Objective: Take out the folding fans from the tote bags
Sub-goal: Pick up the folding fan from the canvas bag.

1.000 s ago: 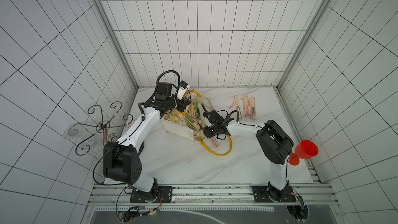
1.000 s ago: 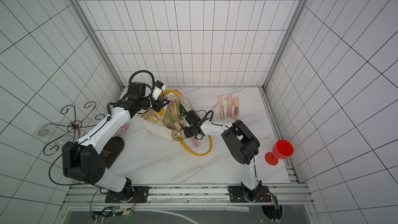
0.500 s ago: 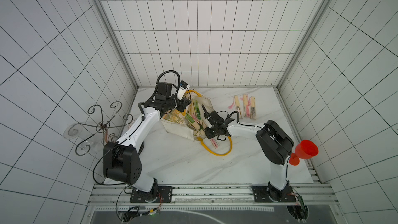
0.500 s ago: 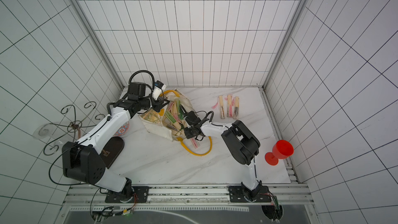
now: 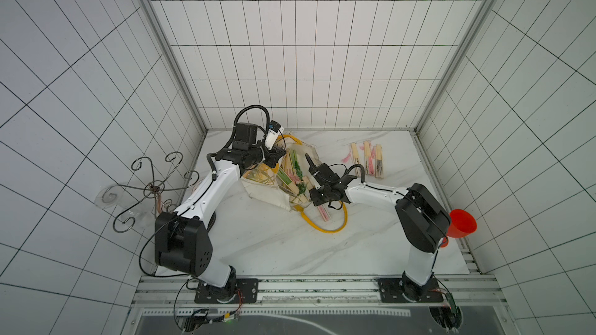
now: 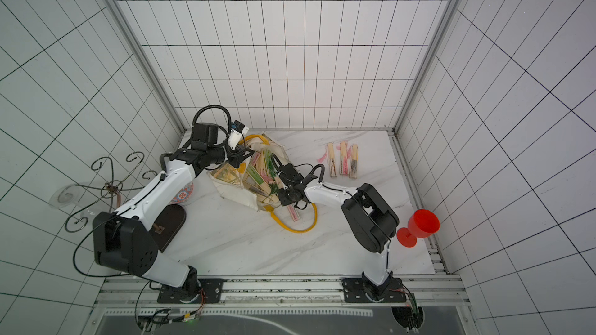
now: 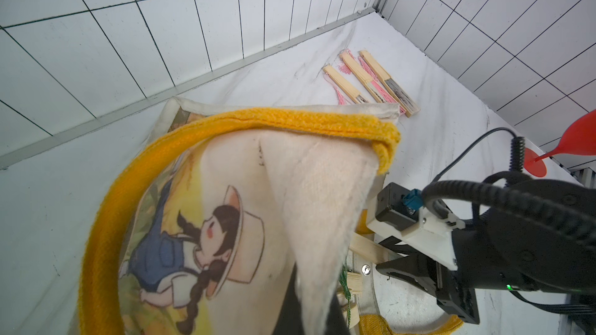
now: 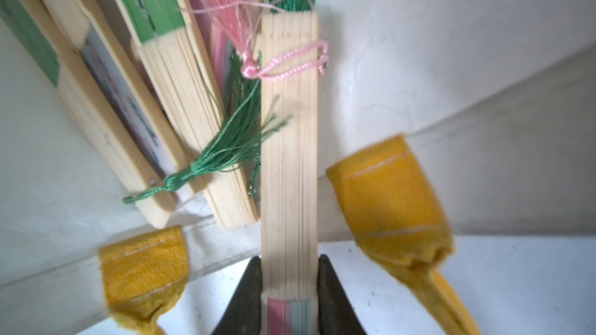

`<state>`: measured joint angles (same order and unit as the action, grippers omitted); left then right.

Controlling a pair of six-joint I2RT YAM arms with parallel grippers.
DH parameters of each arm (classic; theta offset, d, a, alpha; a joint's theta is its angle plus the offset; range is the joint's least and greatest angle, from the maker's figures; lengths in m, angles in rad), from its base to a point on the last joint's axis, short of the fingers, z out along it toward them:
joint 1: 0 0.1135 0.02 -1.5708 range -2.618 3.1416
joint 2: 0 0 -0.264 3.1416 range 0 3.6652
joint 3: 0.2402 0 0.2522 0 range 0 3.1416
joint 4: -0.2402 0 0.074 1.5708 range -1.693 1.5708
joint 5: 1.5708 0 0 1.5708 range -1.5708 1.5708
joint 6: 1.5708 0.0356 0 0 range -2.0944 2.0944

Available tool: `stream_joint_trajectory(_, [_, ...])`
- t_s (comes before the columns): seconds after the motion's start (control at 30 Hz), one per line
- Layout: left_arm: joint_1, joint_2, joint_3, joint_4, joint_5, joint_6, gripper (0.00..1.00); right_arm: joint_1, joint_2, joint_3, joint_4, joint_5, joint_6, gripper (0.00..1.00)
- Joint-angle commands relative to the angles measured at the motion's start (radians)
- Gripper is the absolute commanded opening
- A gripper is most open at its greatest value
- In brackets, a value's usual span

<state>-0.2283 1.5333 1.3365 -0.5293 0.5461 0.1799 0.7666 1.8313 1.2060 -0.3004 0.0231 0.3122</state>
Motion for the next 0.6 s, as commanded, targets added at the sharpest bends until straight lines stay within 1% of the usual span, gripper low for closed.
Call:
stream_joint_trajectory(0.0, [-0.003, -0.029, 0.023, 0.040, 0.011, 0.007, 0.00, 0.007, -0.049, 0.035, -0.041, 0.039, 0.008, 0.09])
stream_joint_trajectory(0.13, [-0.003, -0.030, 0.021, 0.042, 0.002, 0.003, 0.00, -0.002, -0.097, 0.055, -0.067, 0.055, 0.005, 0.05])
stream_joint_trajectory(0.27, [-0.003, -0.029, 0.021, 0.043, -0.012, 0.000, 0.00, -0.019, -0.176, 0.053, -0.081, 0.057, 0.005, 0.00])
stream_joint_trajectory(0.47, [-0.003, -0.025, 0.024, 0.045, -0.032, -0.006, 0.00, -0.037, -0.311, 0.020, -0.111, 0.072, 0.015, 0.00])
stream_joint_trajectory(0.57, [-0.002, -0.029, 0.027, 0.044, -0.054, -0.015, 0.00, -0.062, -0.385, -0.012, -0.132, 0.076, 0.023, 0.00])
